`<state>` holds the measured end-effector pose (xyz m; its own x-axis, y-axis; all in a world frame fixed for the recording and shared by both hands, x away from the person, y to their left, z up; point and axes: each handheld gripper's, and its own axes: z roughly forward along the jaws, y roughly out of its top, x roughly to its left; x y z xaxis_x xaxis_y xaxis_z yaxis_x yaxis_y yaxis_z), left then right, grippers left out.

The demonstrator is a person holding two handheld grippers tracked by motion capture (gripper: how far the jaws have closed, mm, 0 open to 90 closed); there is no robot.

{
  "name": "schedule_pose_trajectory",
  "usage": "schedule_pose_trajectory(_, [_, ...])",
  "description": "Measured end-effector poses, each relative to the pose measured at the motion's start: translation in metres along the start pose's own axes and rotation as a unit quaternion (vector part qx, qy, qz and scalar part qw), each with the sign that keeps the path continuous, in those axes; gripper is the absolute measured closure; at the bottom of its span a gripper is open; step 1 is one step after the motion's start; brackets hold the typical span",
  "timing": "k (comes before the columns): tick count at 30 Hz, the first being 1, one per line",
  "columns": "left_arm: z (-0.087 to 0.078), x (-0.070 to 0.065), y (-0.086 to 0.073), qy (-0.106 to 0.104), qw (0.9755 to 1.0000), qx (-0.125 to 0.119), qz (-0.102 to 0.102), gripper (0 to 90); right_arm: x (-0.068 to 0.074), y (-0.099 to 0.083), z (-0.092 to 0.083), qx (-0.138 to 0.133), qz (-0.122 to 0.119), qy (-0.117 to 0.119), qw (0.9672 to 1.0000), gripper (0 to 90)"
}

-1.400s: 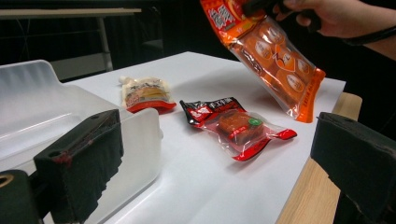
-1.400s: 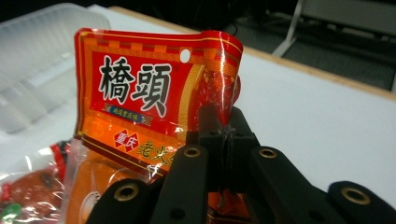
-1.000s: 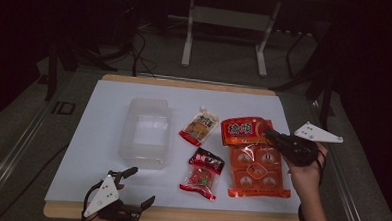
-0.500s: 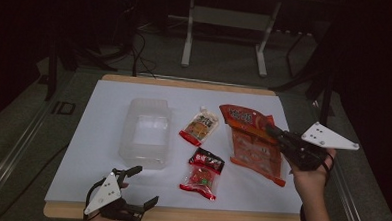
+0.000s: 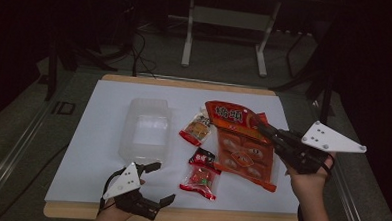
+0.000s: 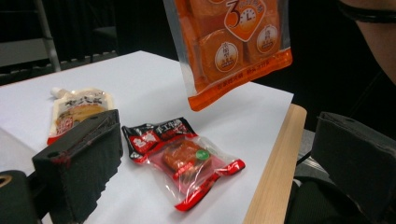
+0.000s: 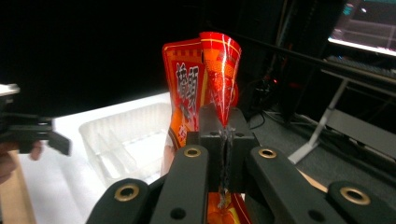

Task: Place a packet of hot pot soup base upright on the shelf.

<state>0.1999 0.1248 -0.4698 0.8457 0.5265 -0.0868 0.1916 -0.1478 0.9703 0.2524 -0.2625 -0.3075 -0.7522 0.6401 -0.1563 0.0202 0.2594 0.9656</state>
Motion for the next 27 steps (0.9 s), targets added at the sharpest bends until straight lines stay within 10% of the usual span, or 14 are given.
schedule_pose_trajectory(15, [0.034,0.031,0.045,-0.031,0.9993,-0.018,0.010,2.7,0.038,0.037,0.007,-0.021,-0.048,0.057,0.9970,88.8])
schedule_pose_trajectory(27, [0.051,0.026,0.073,-0.106,0.9923,-0.054,0.034,7.1,0.057,0.042,0.020,-0.027,-0.057,0.094,0.9936,88.8])
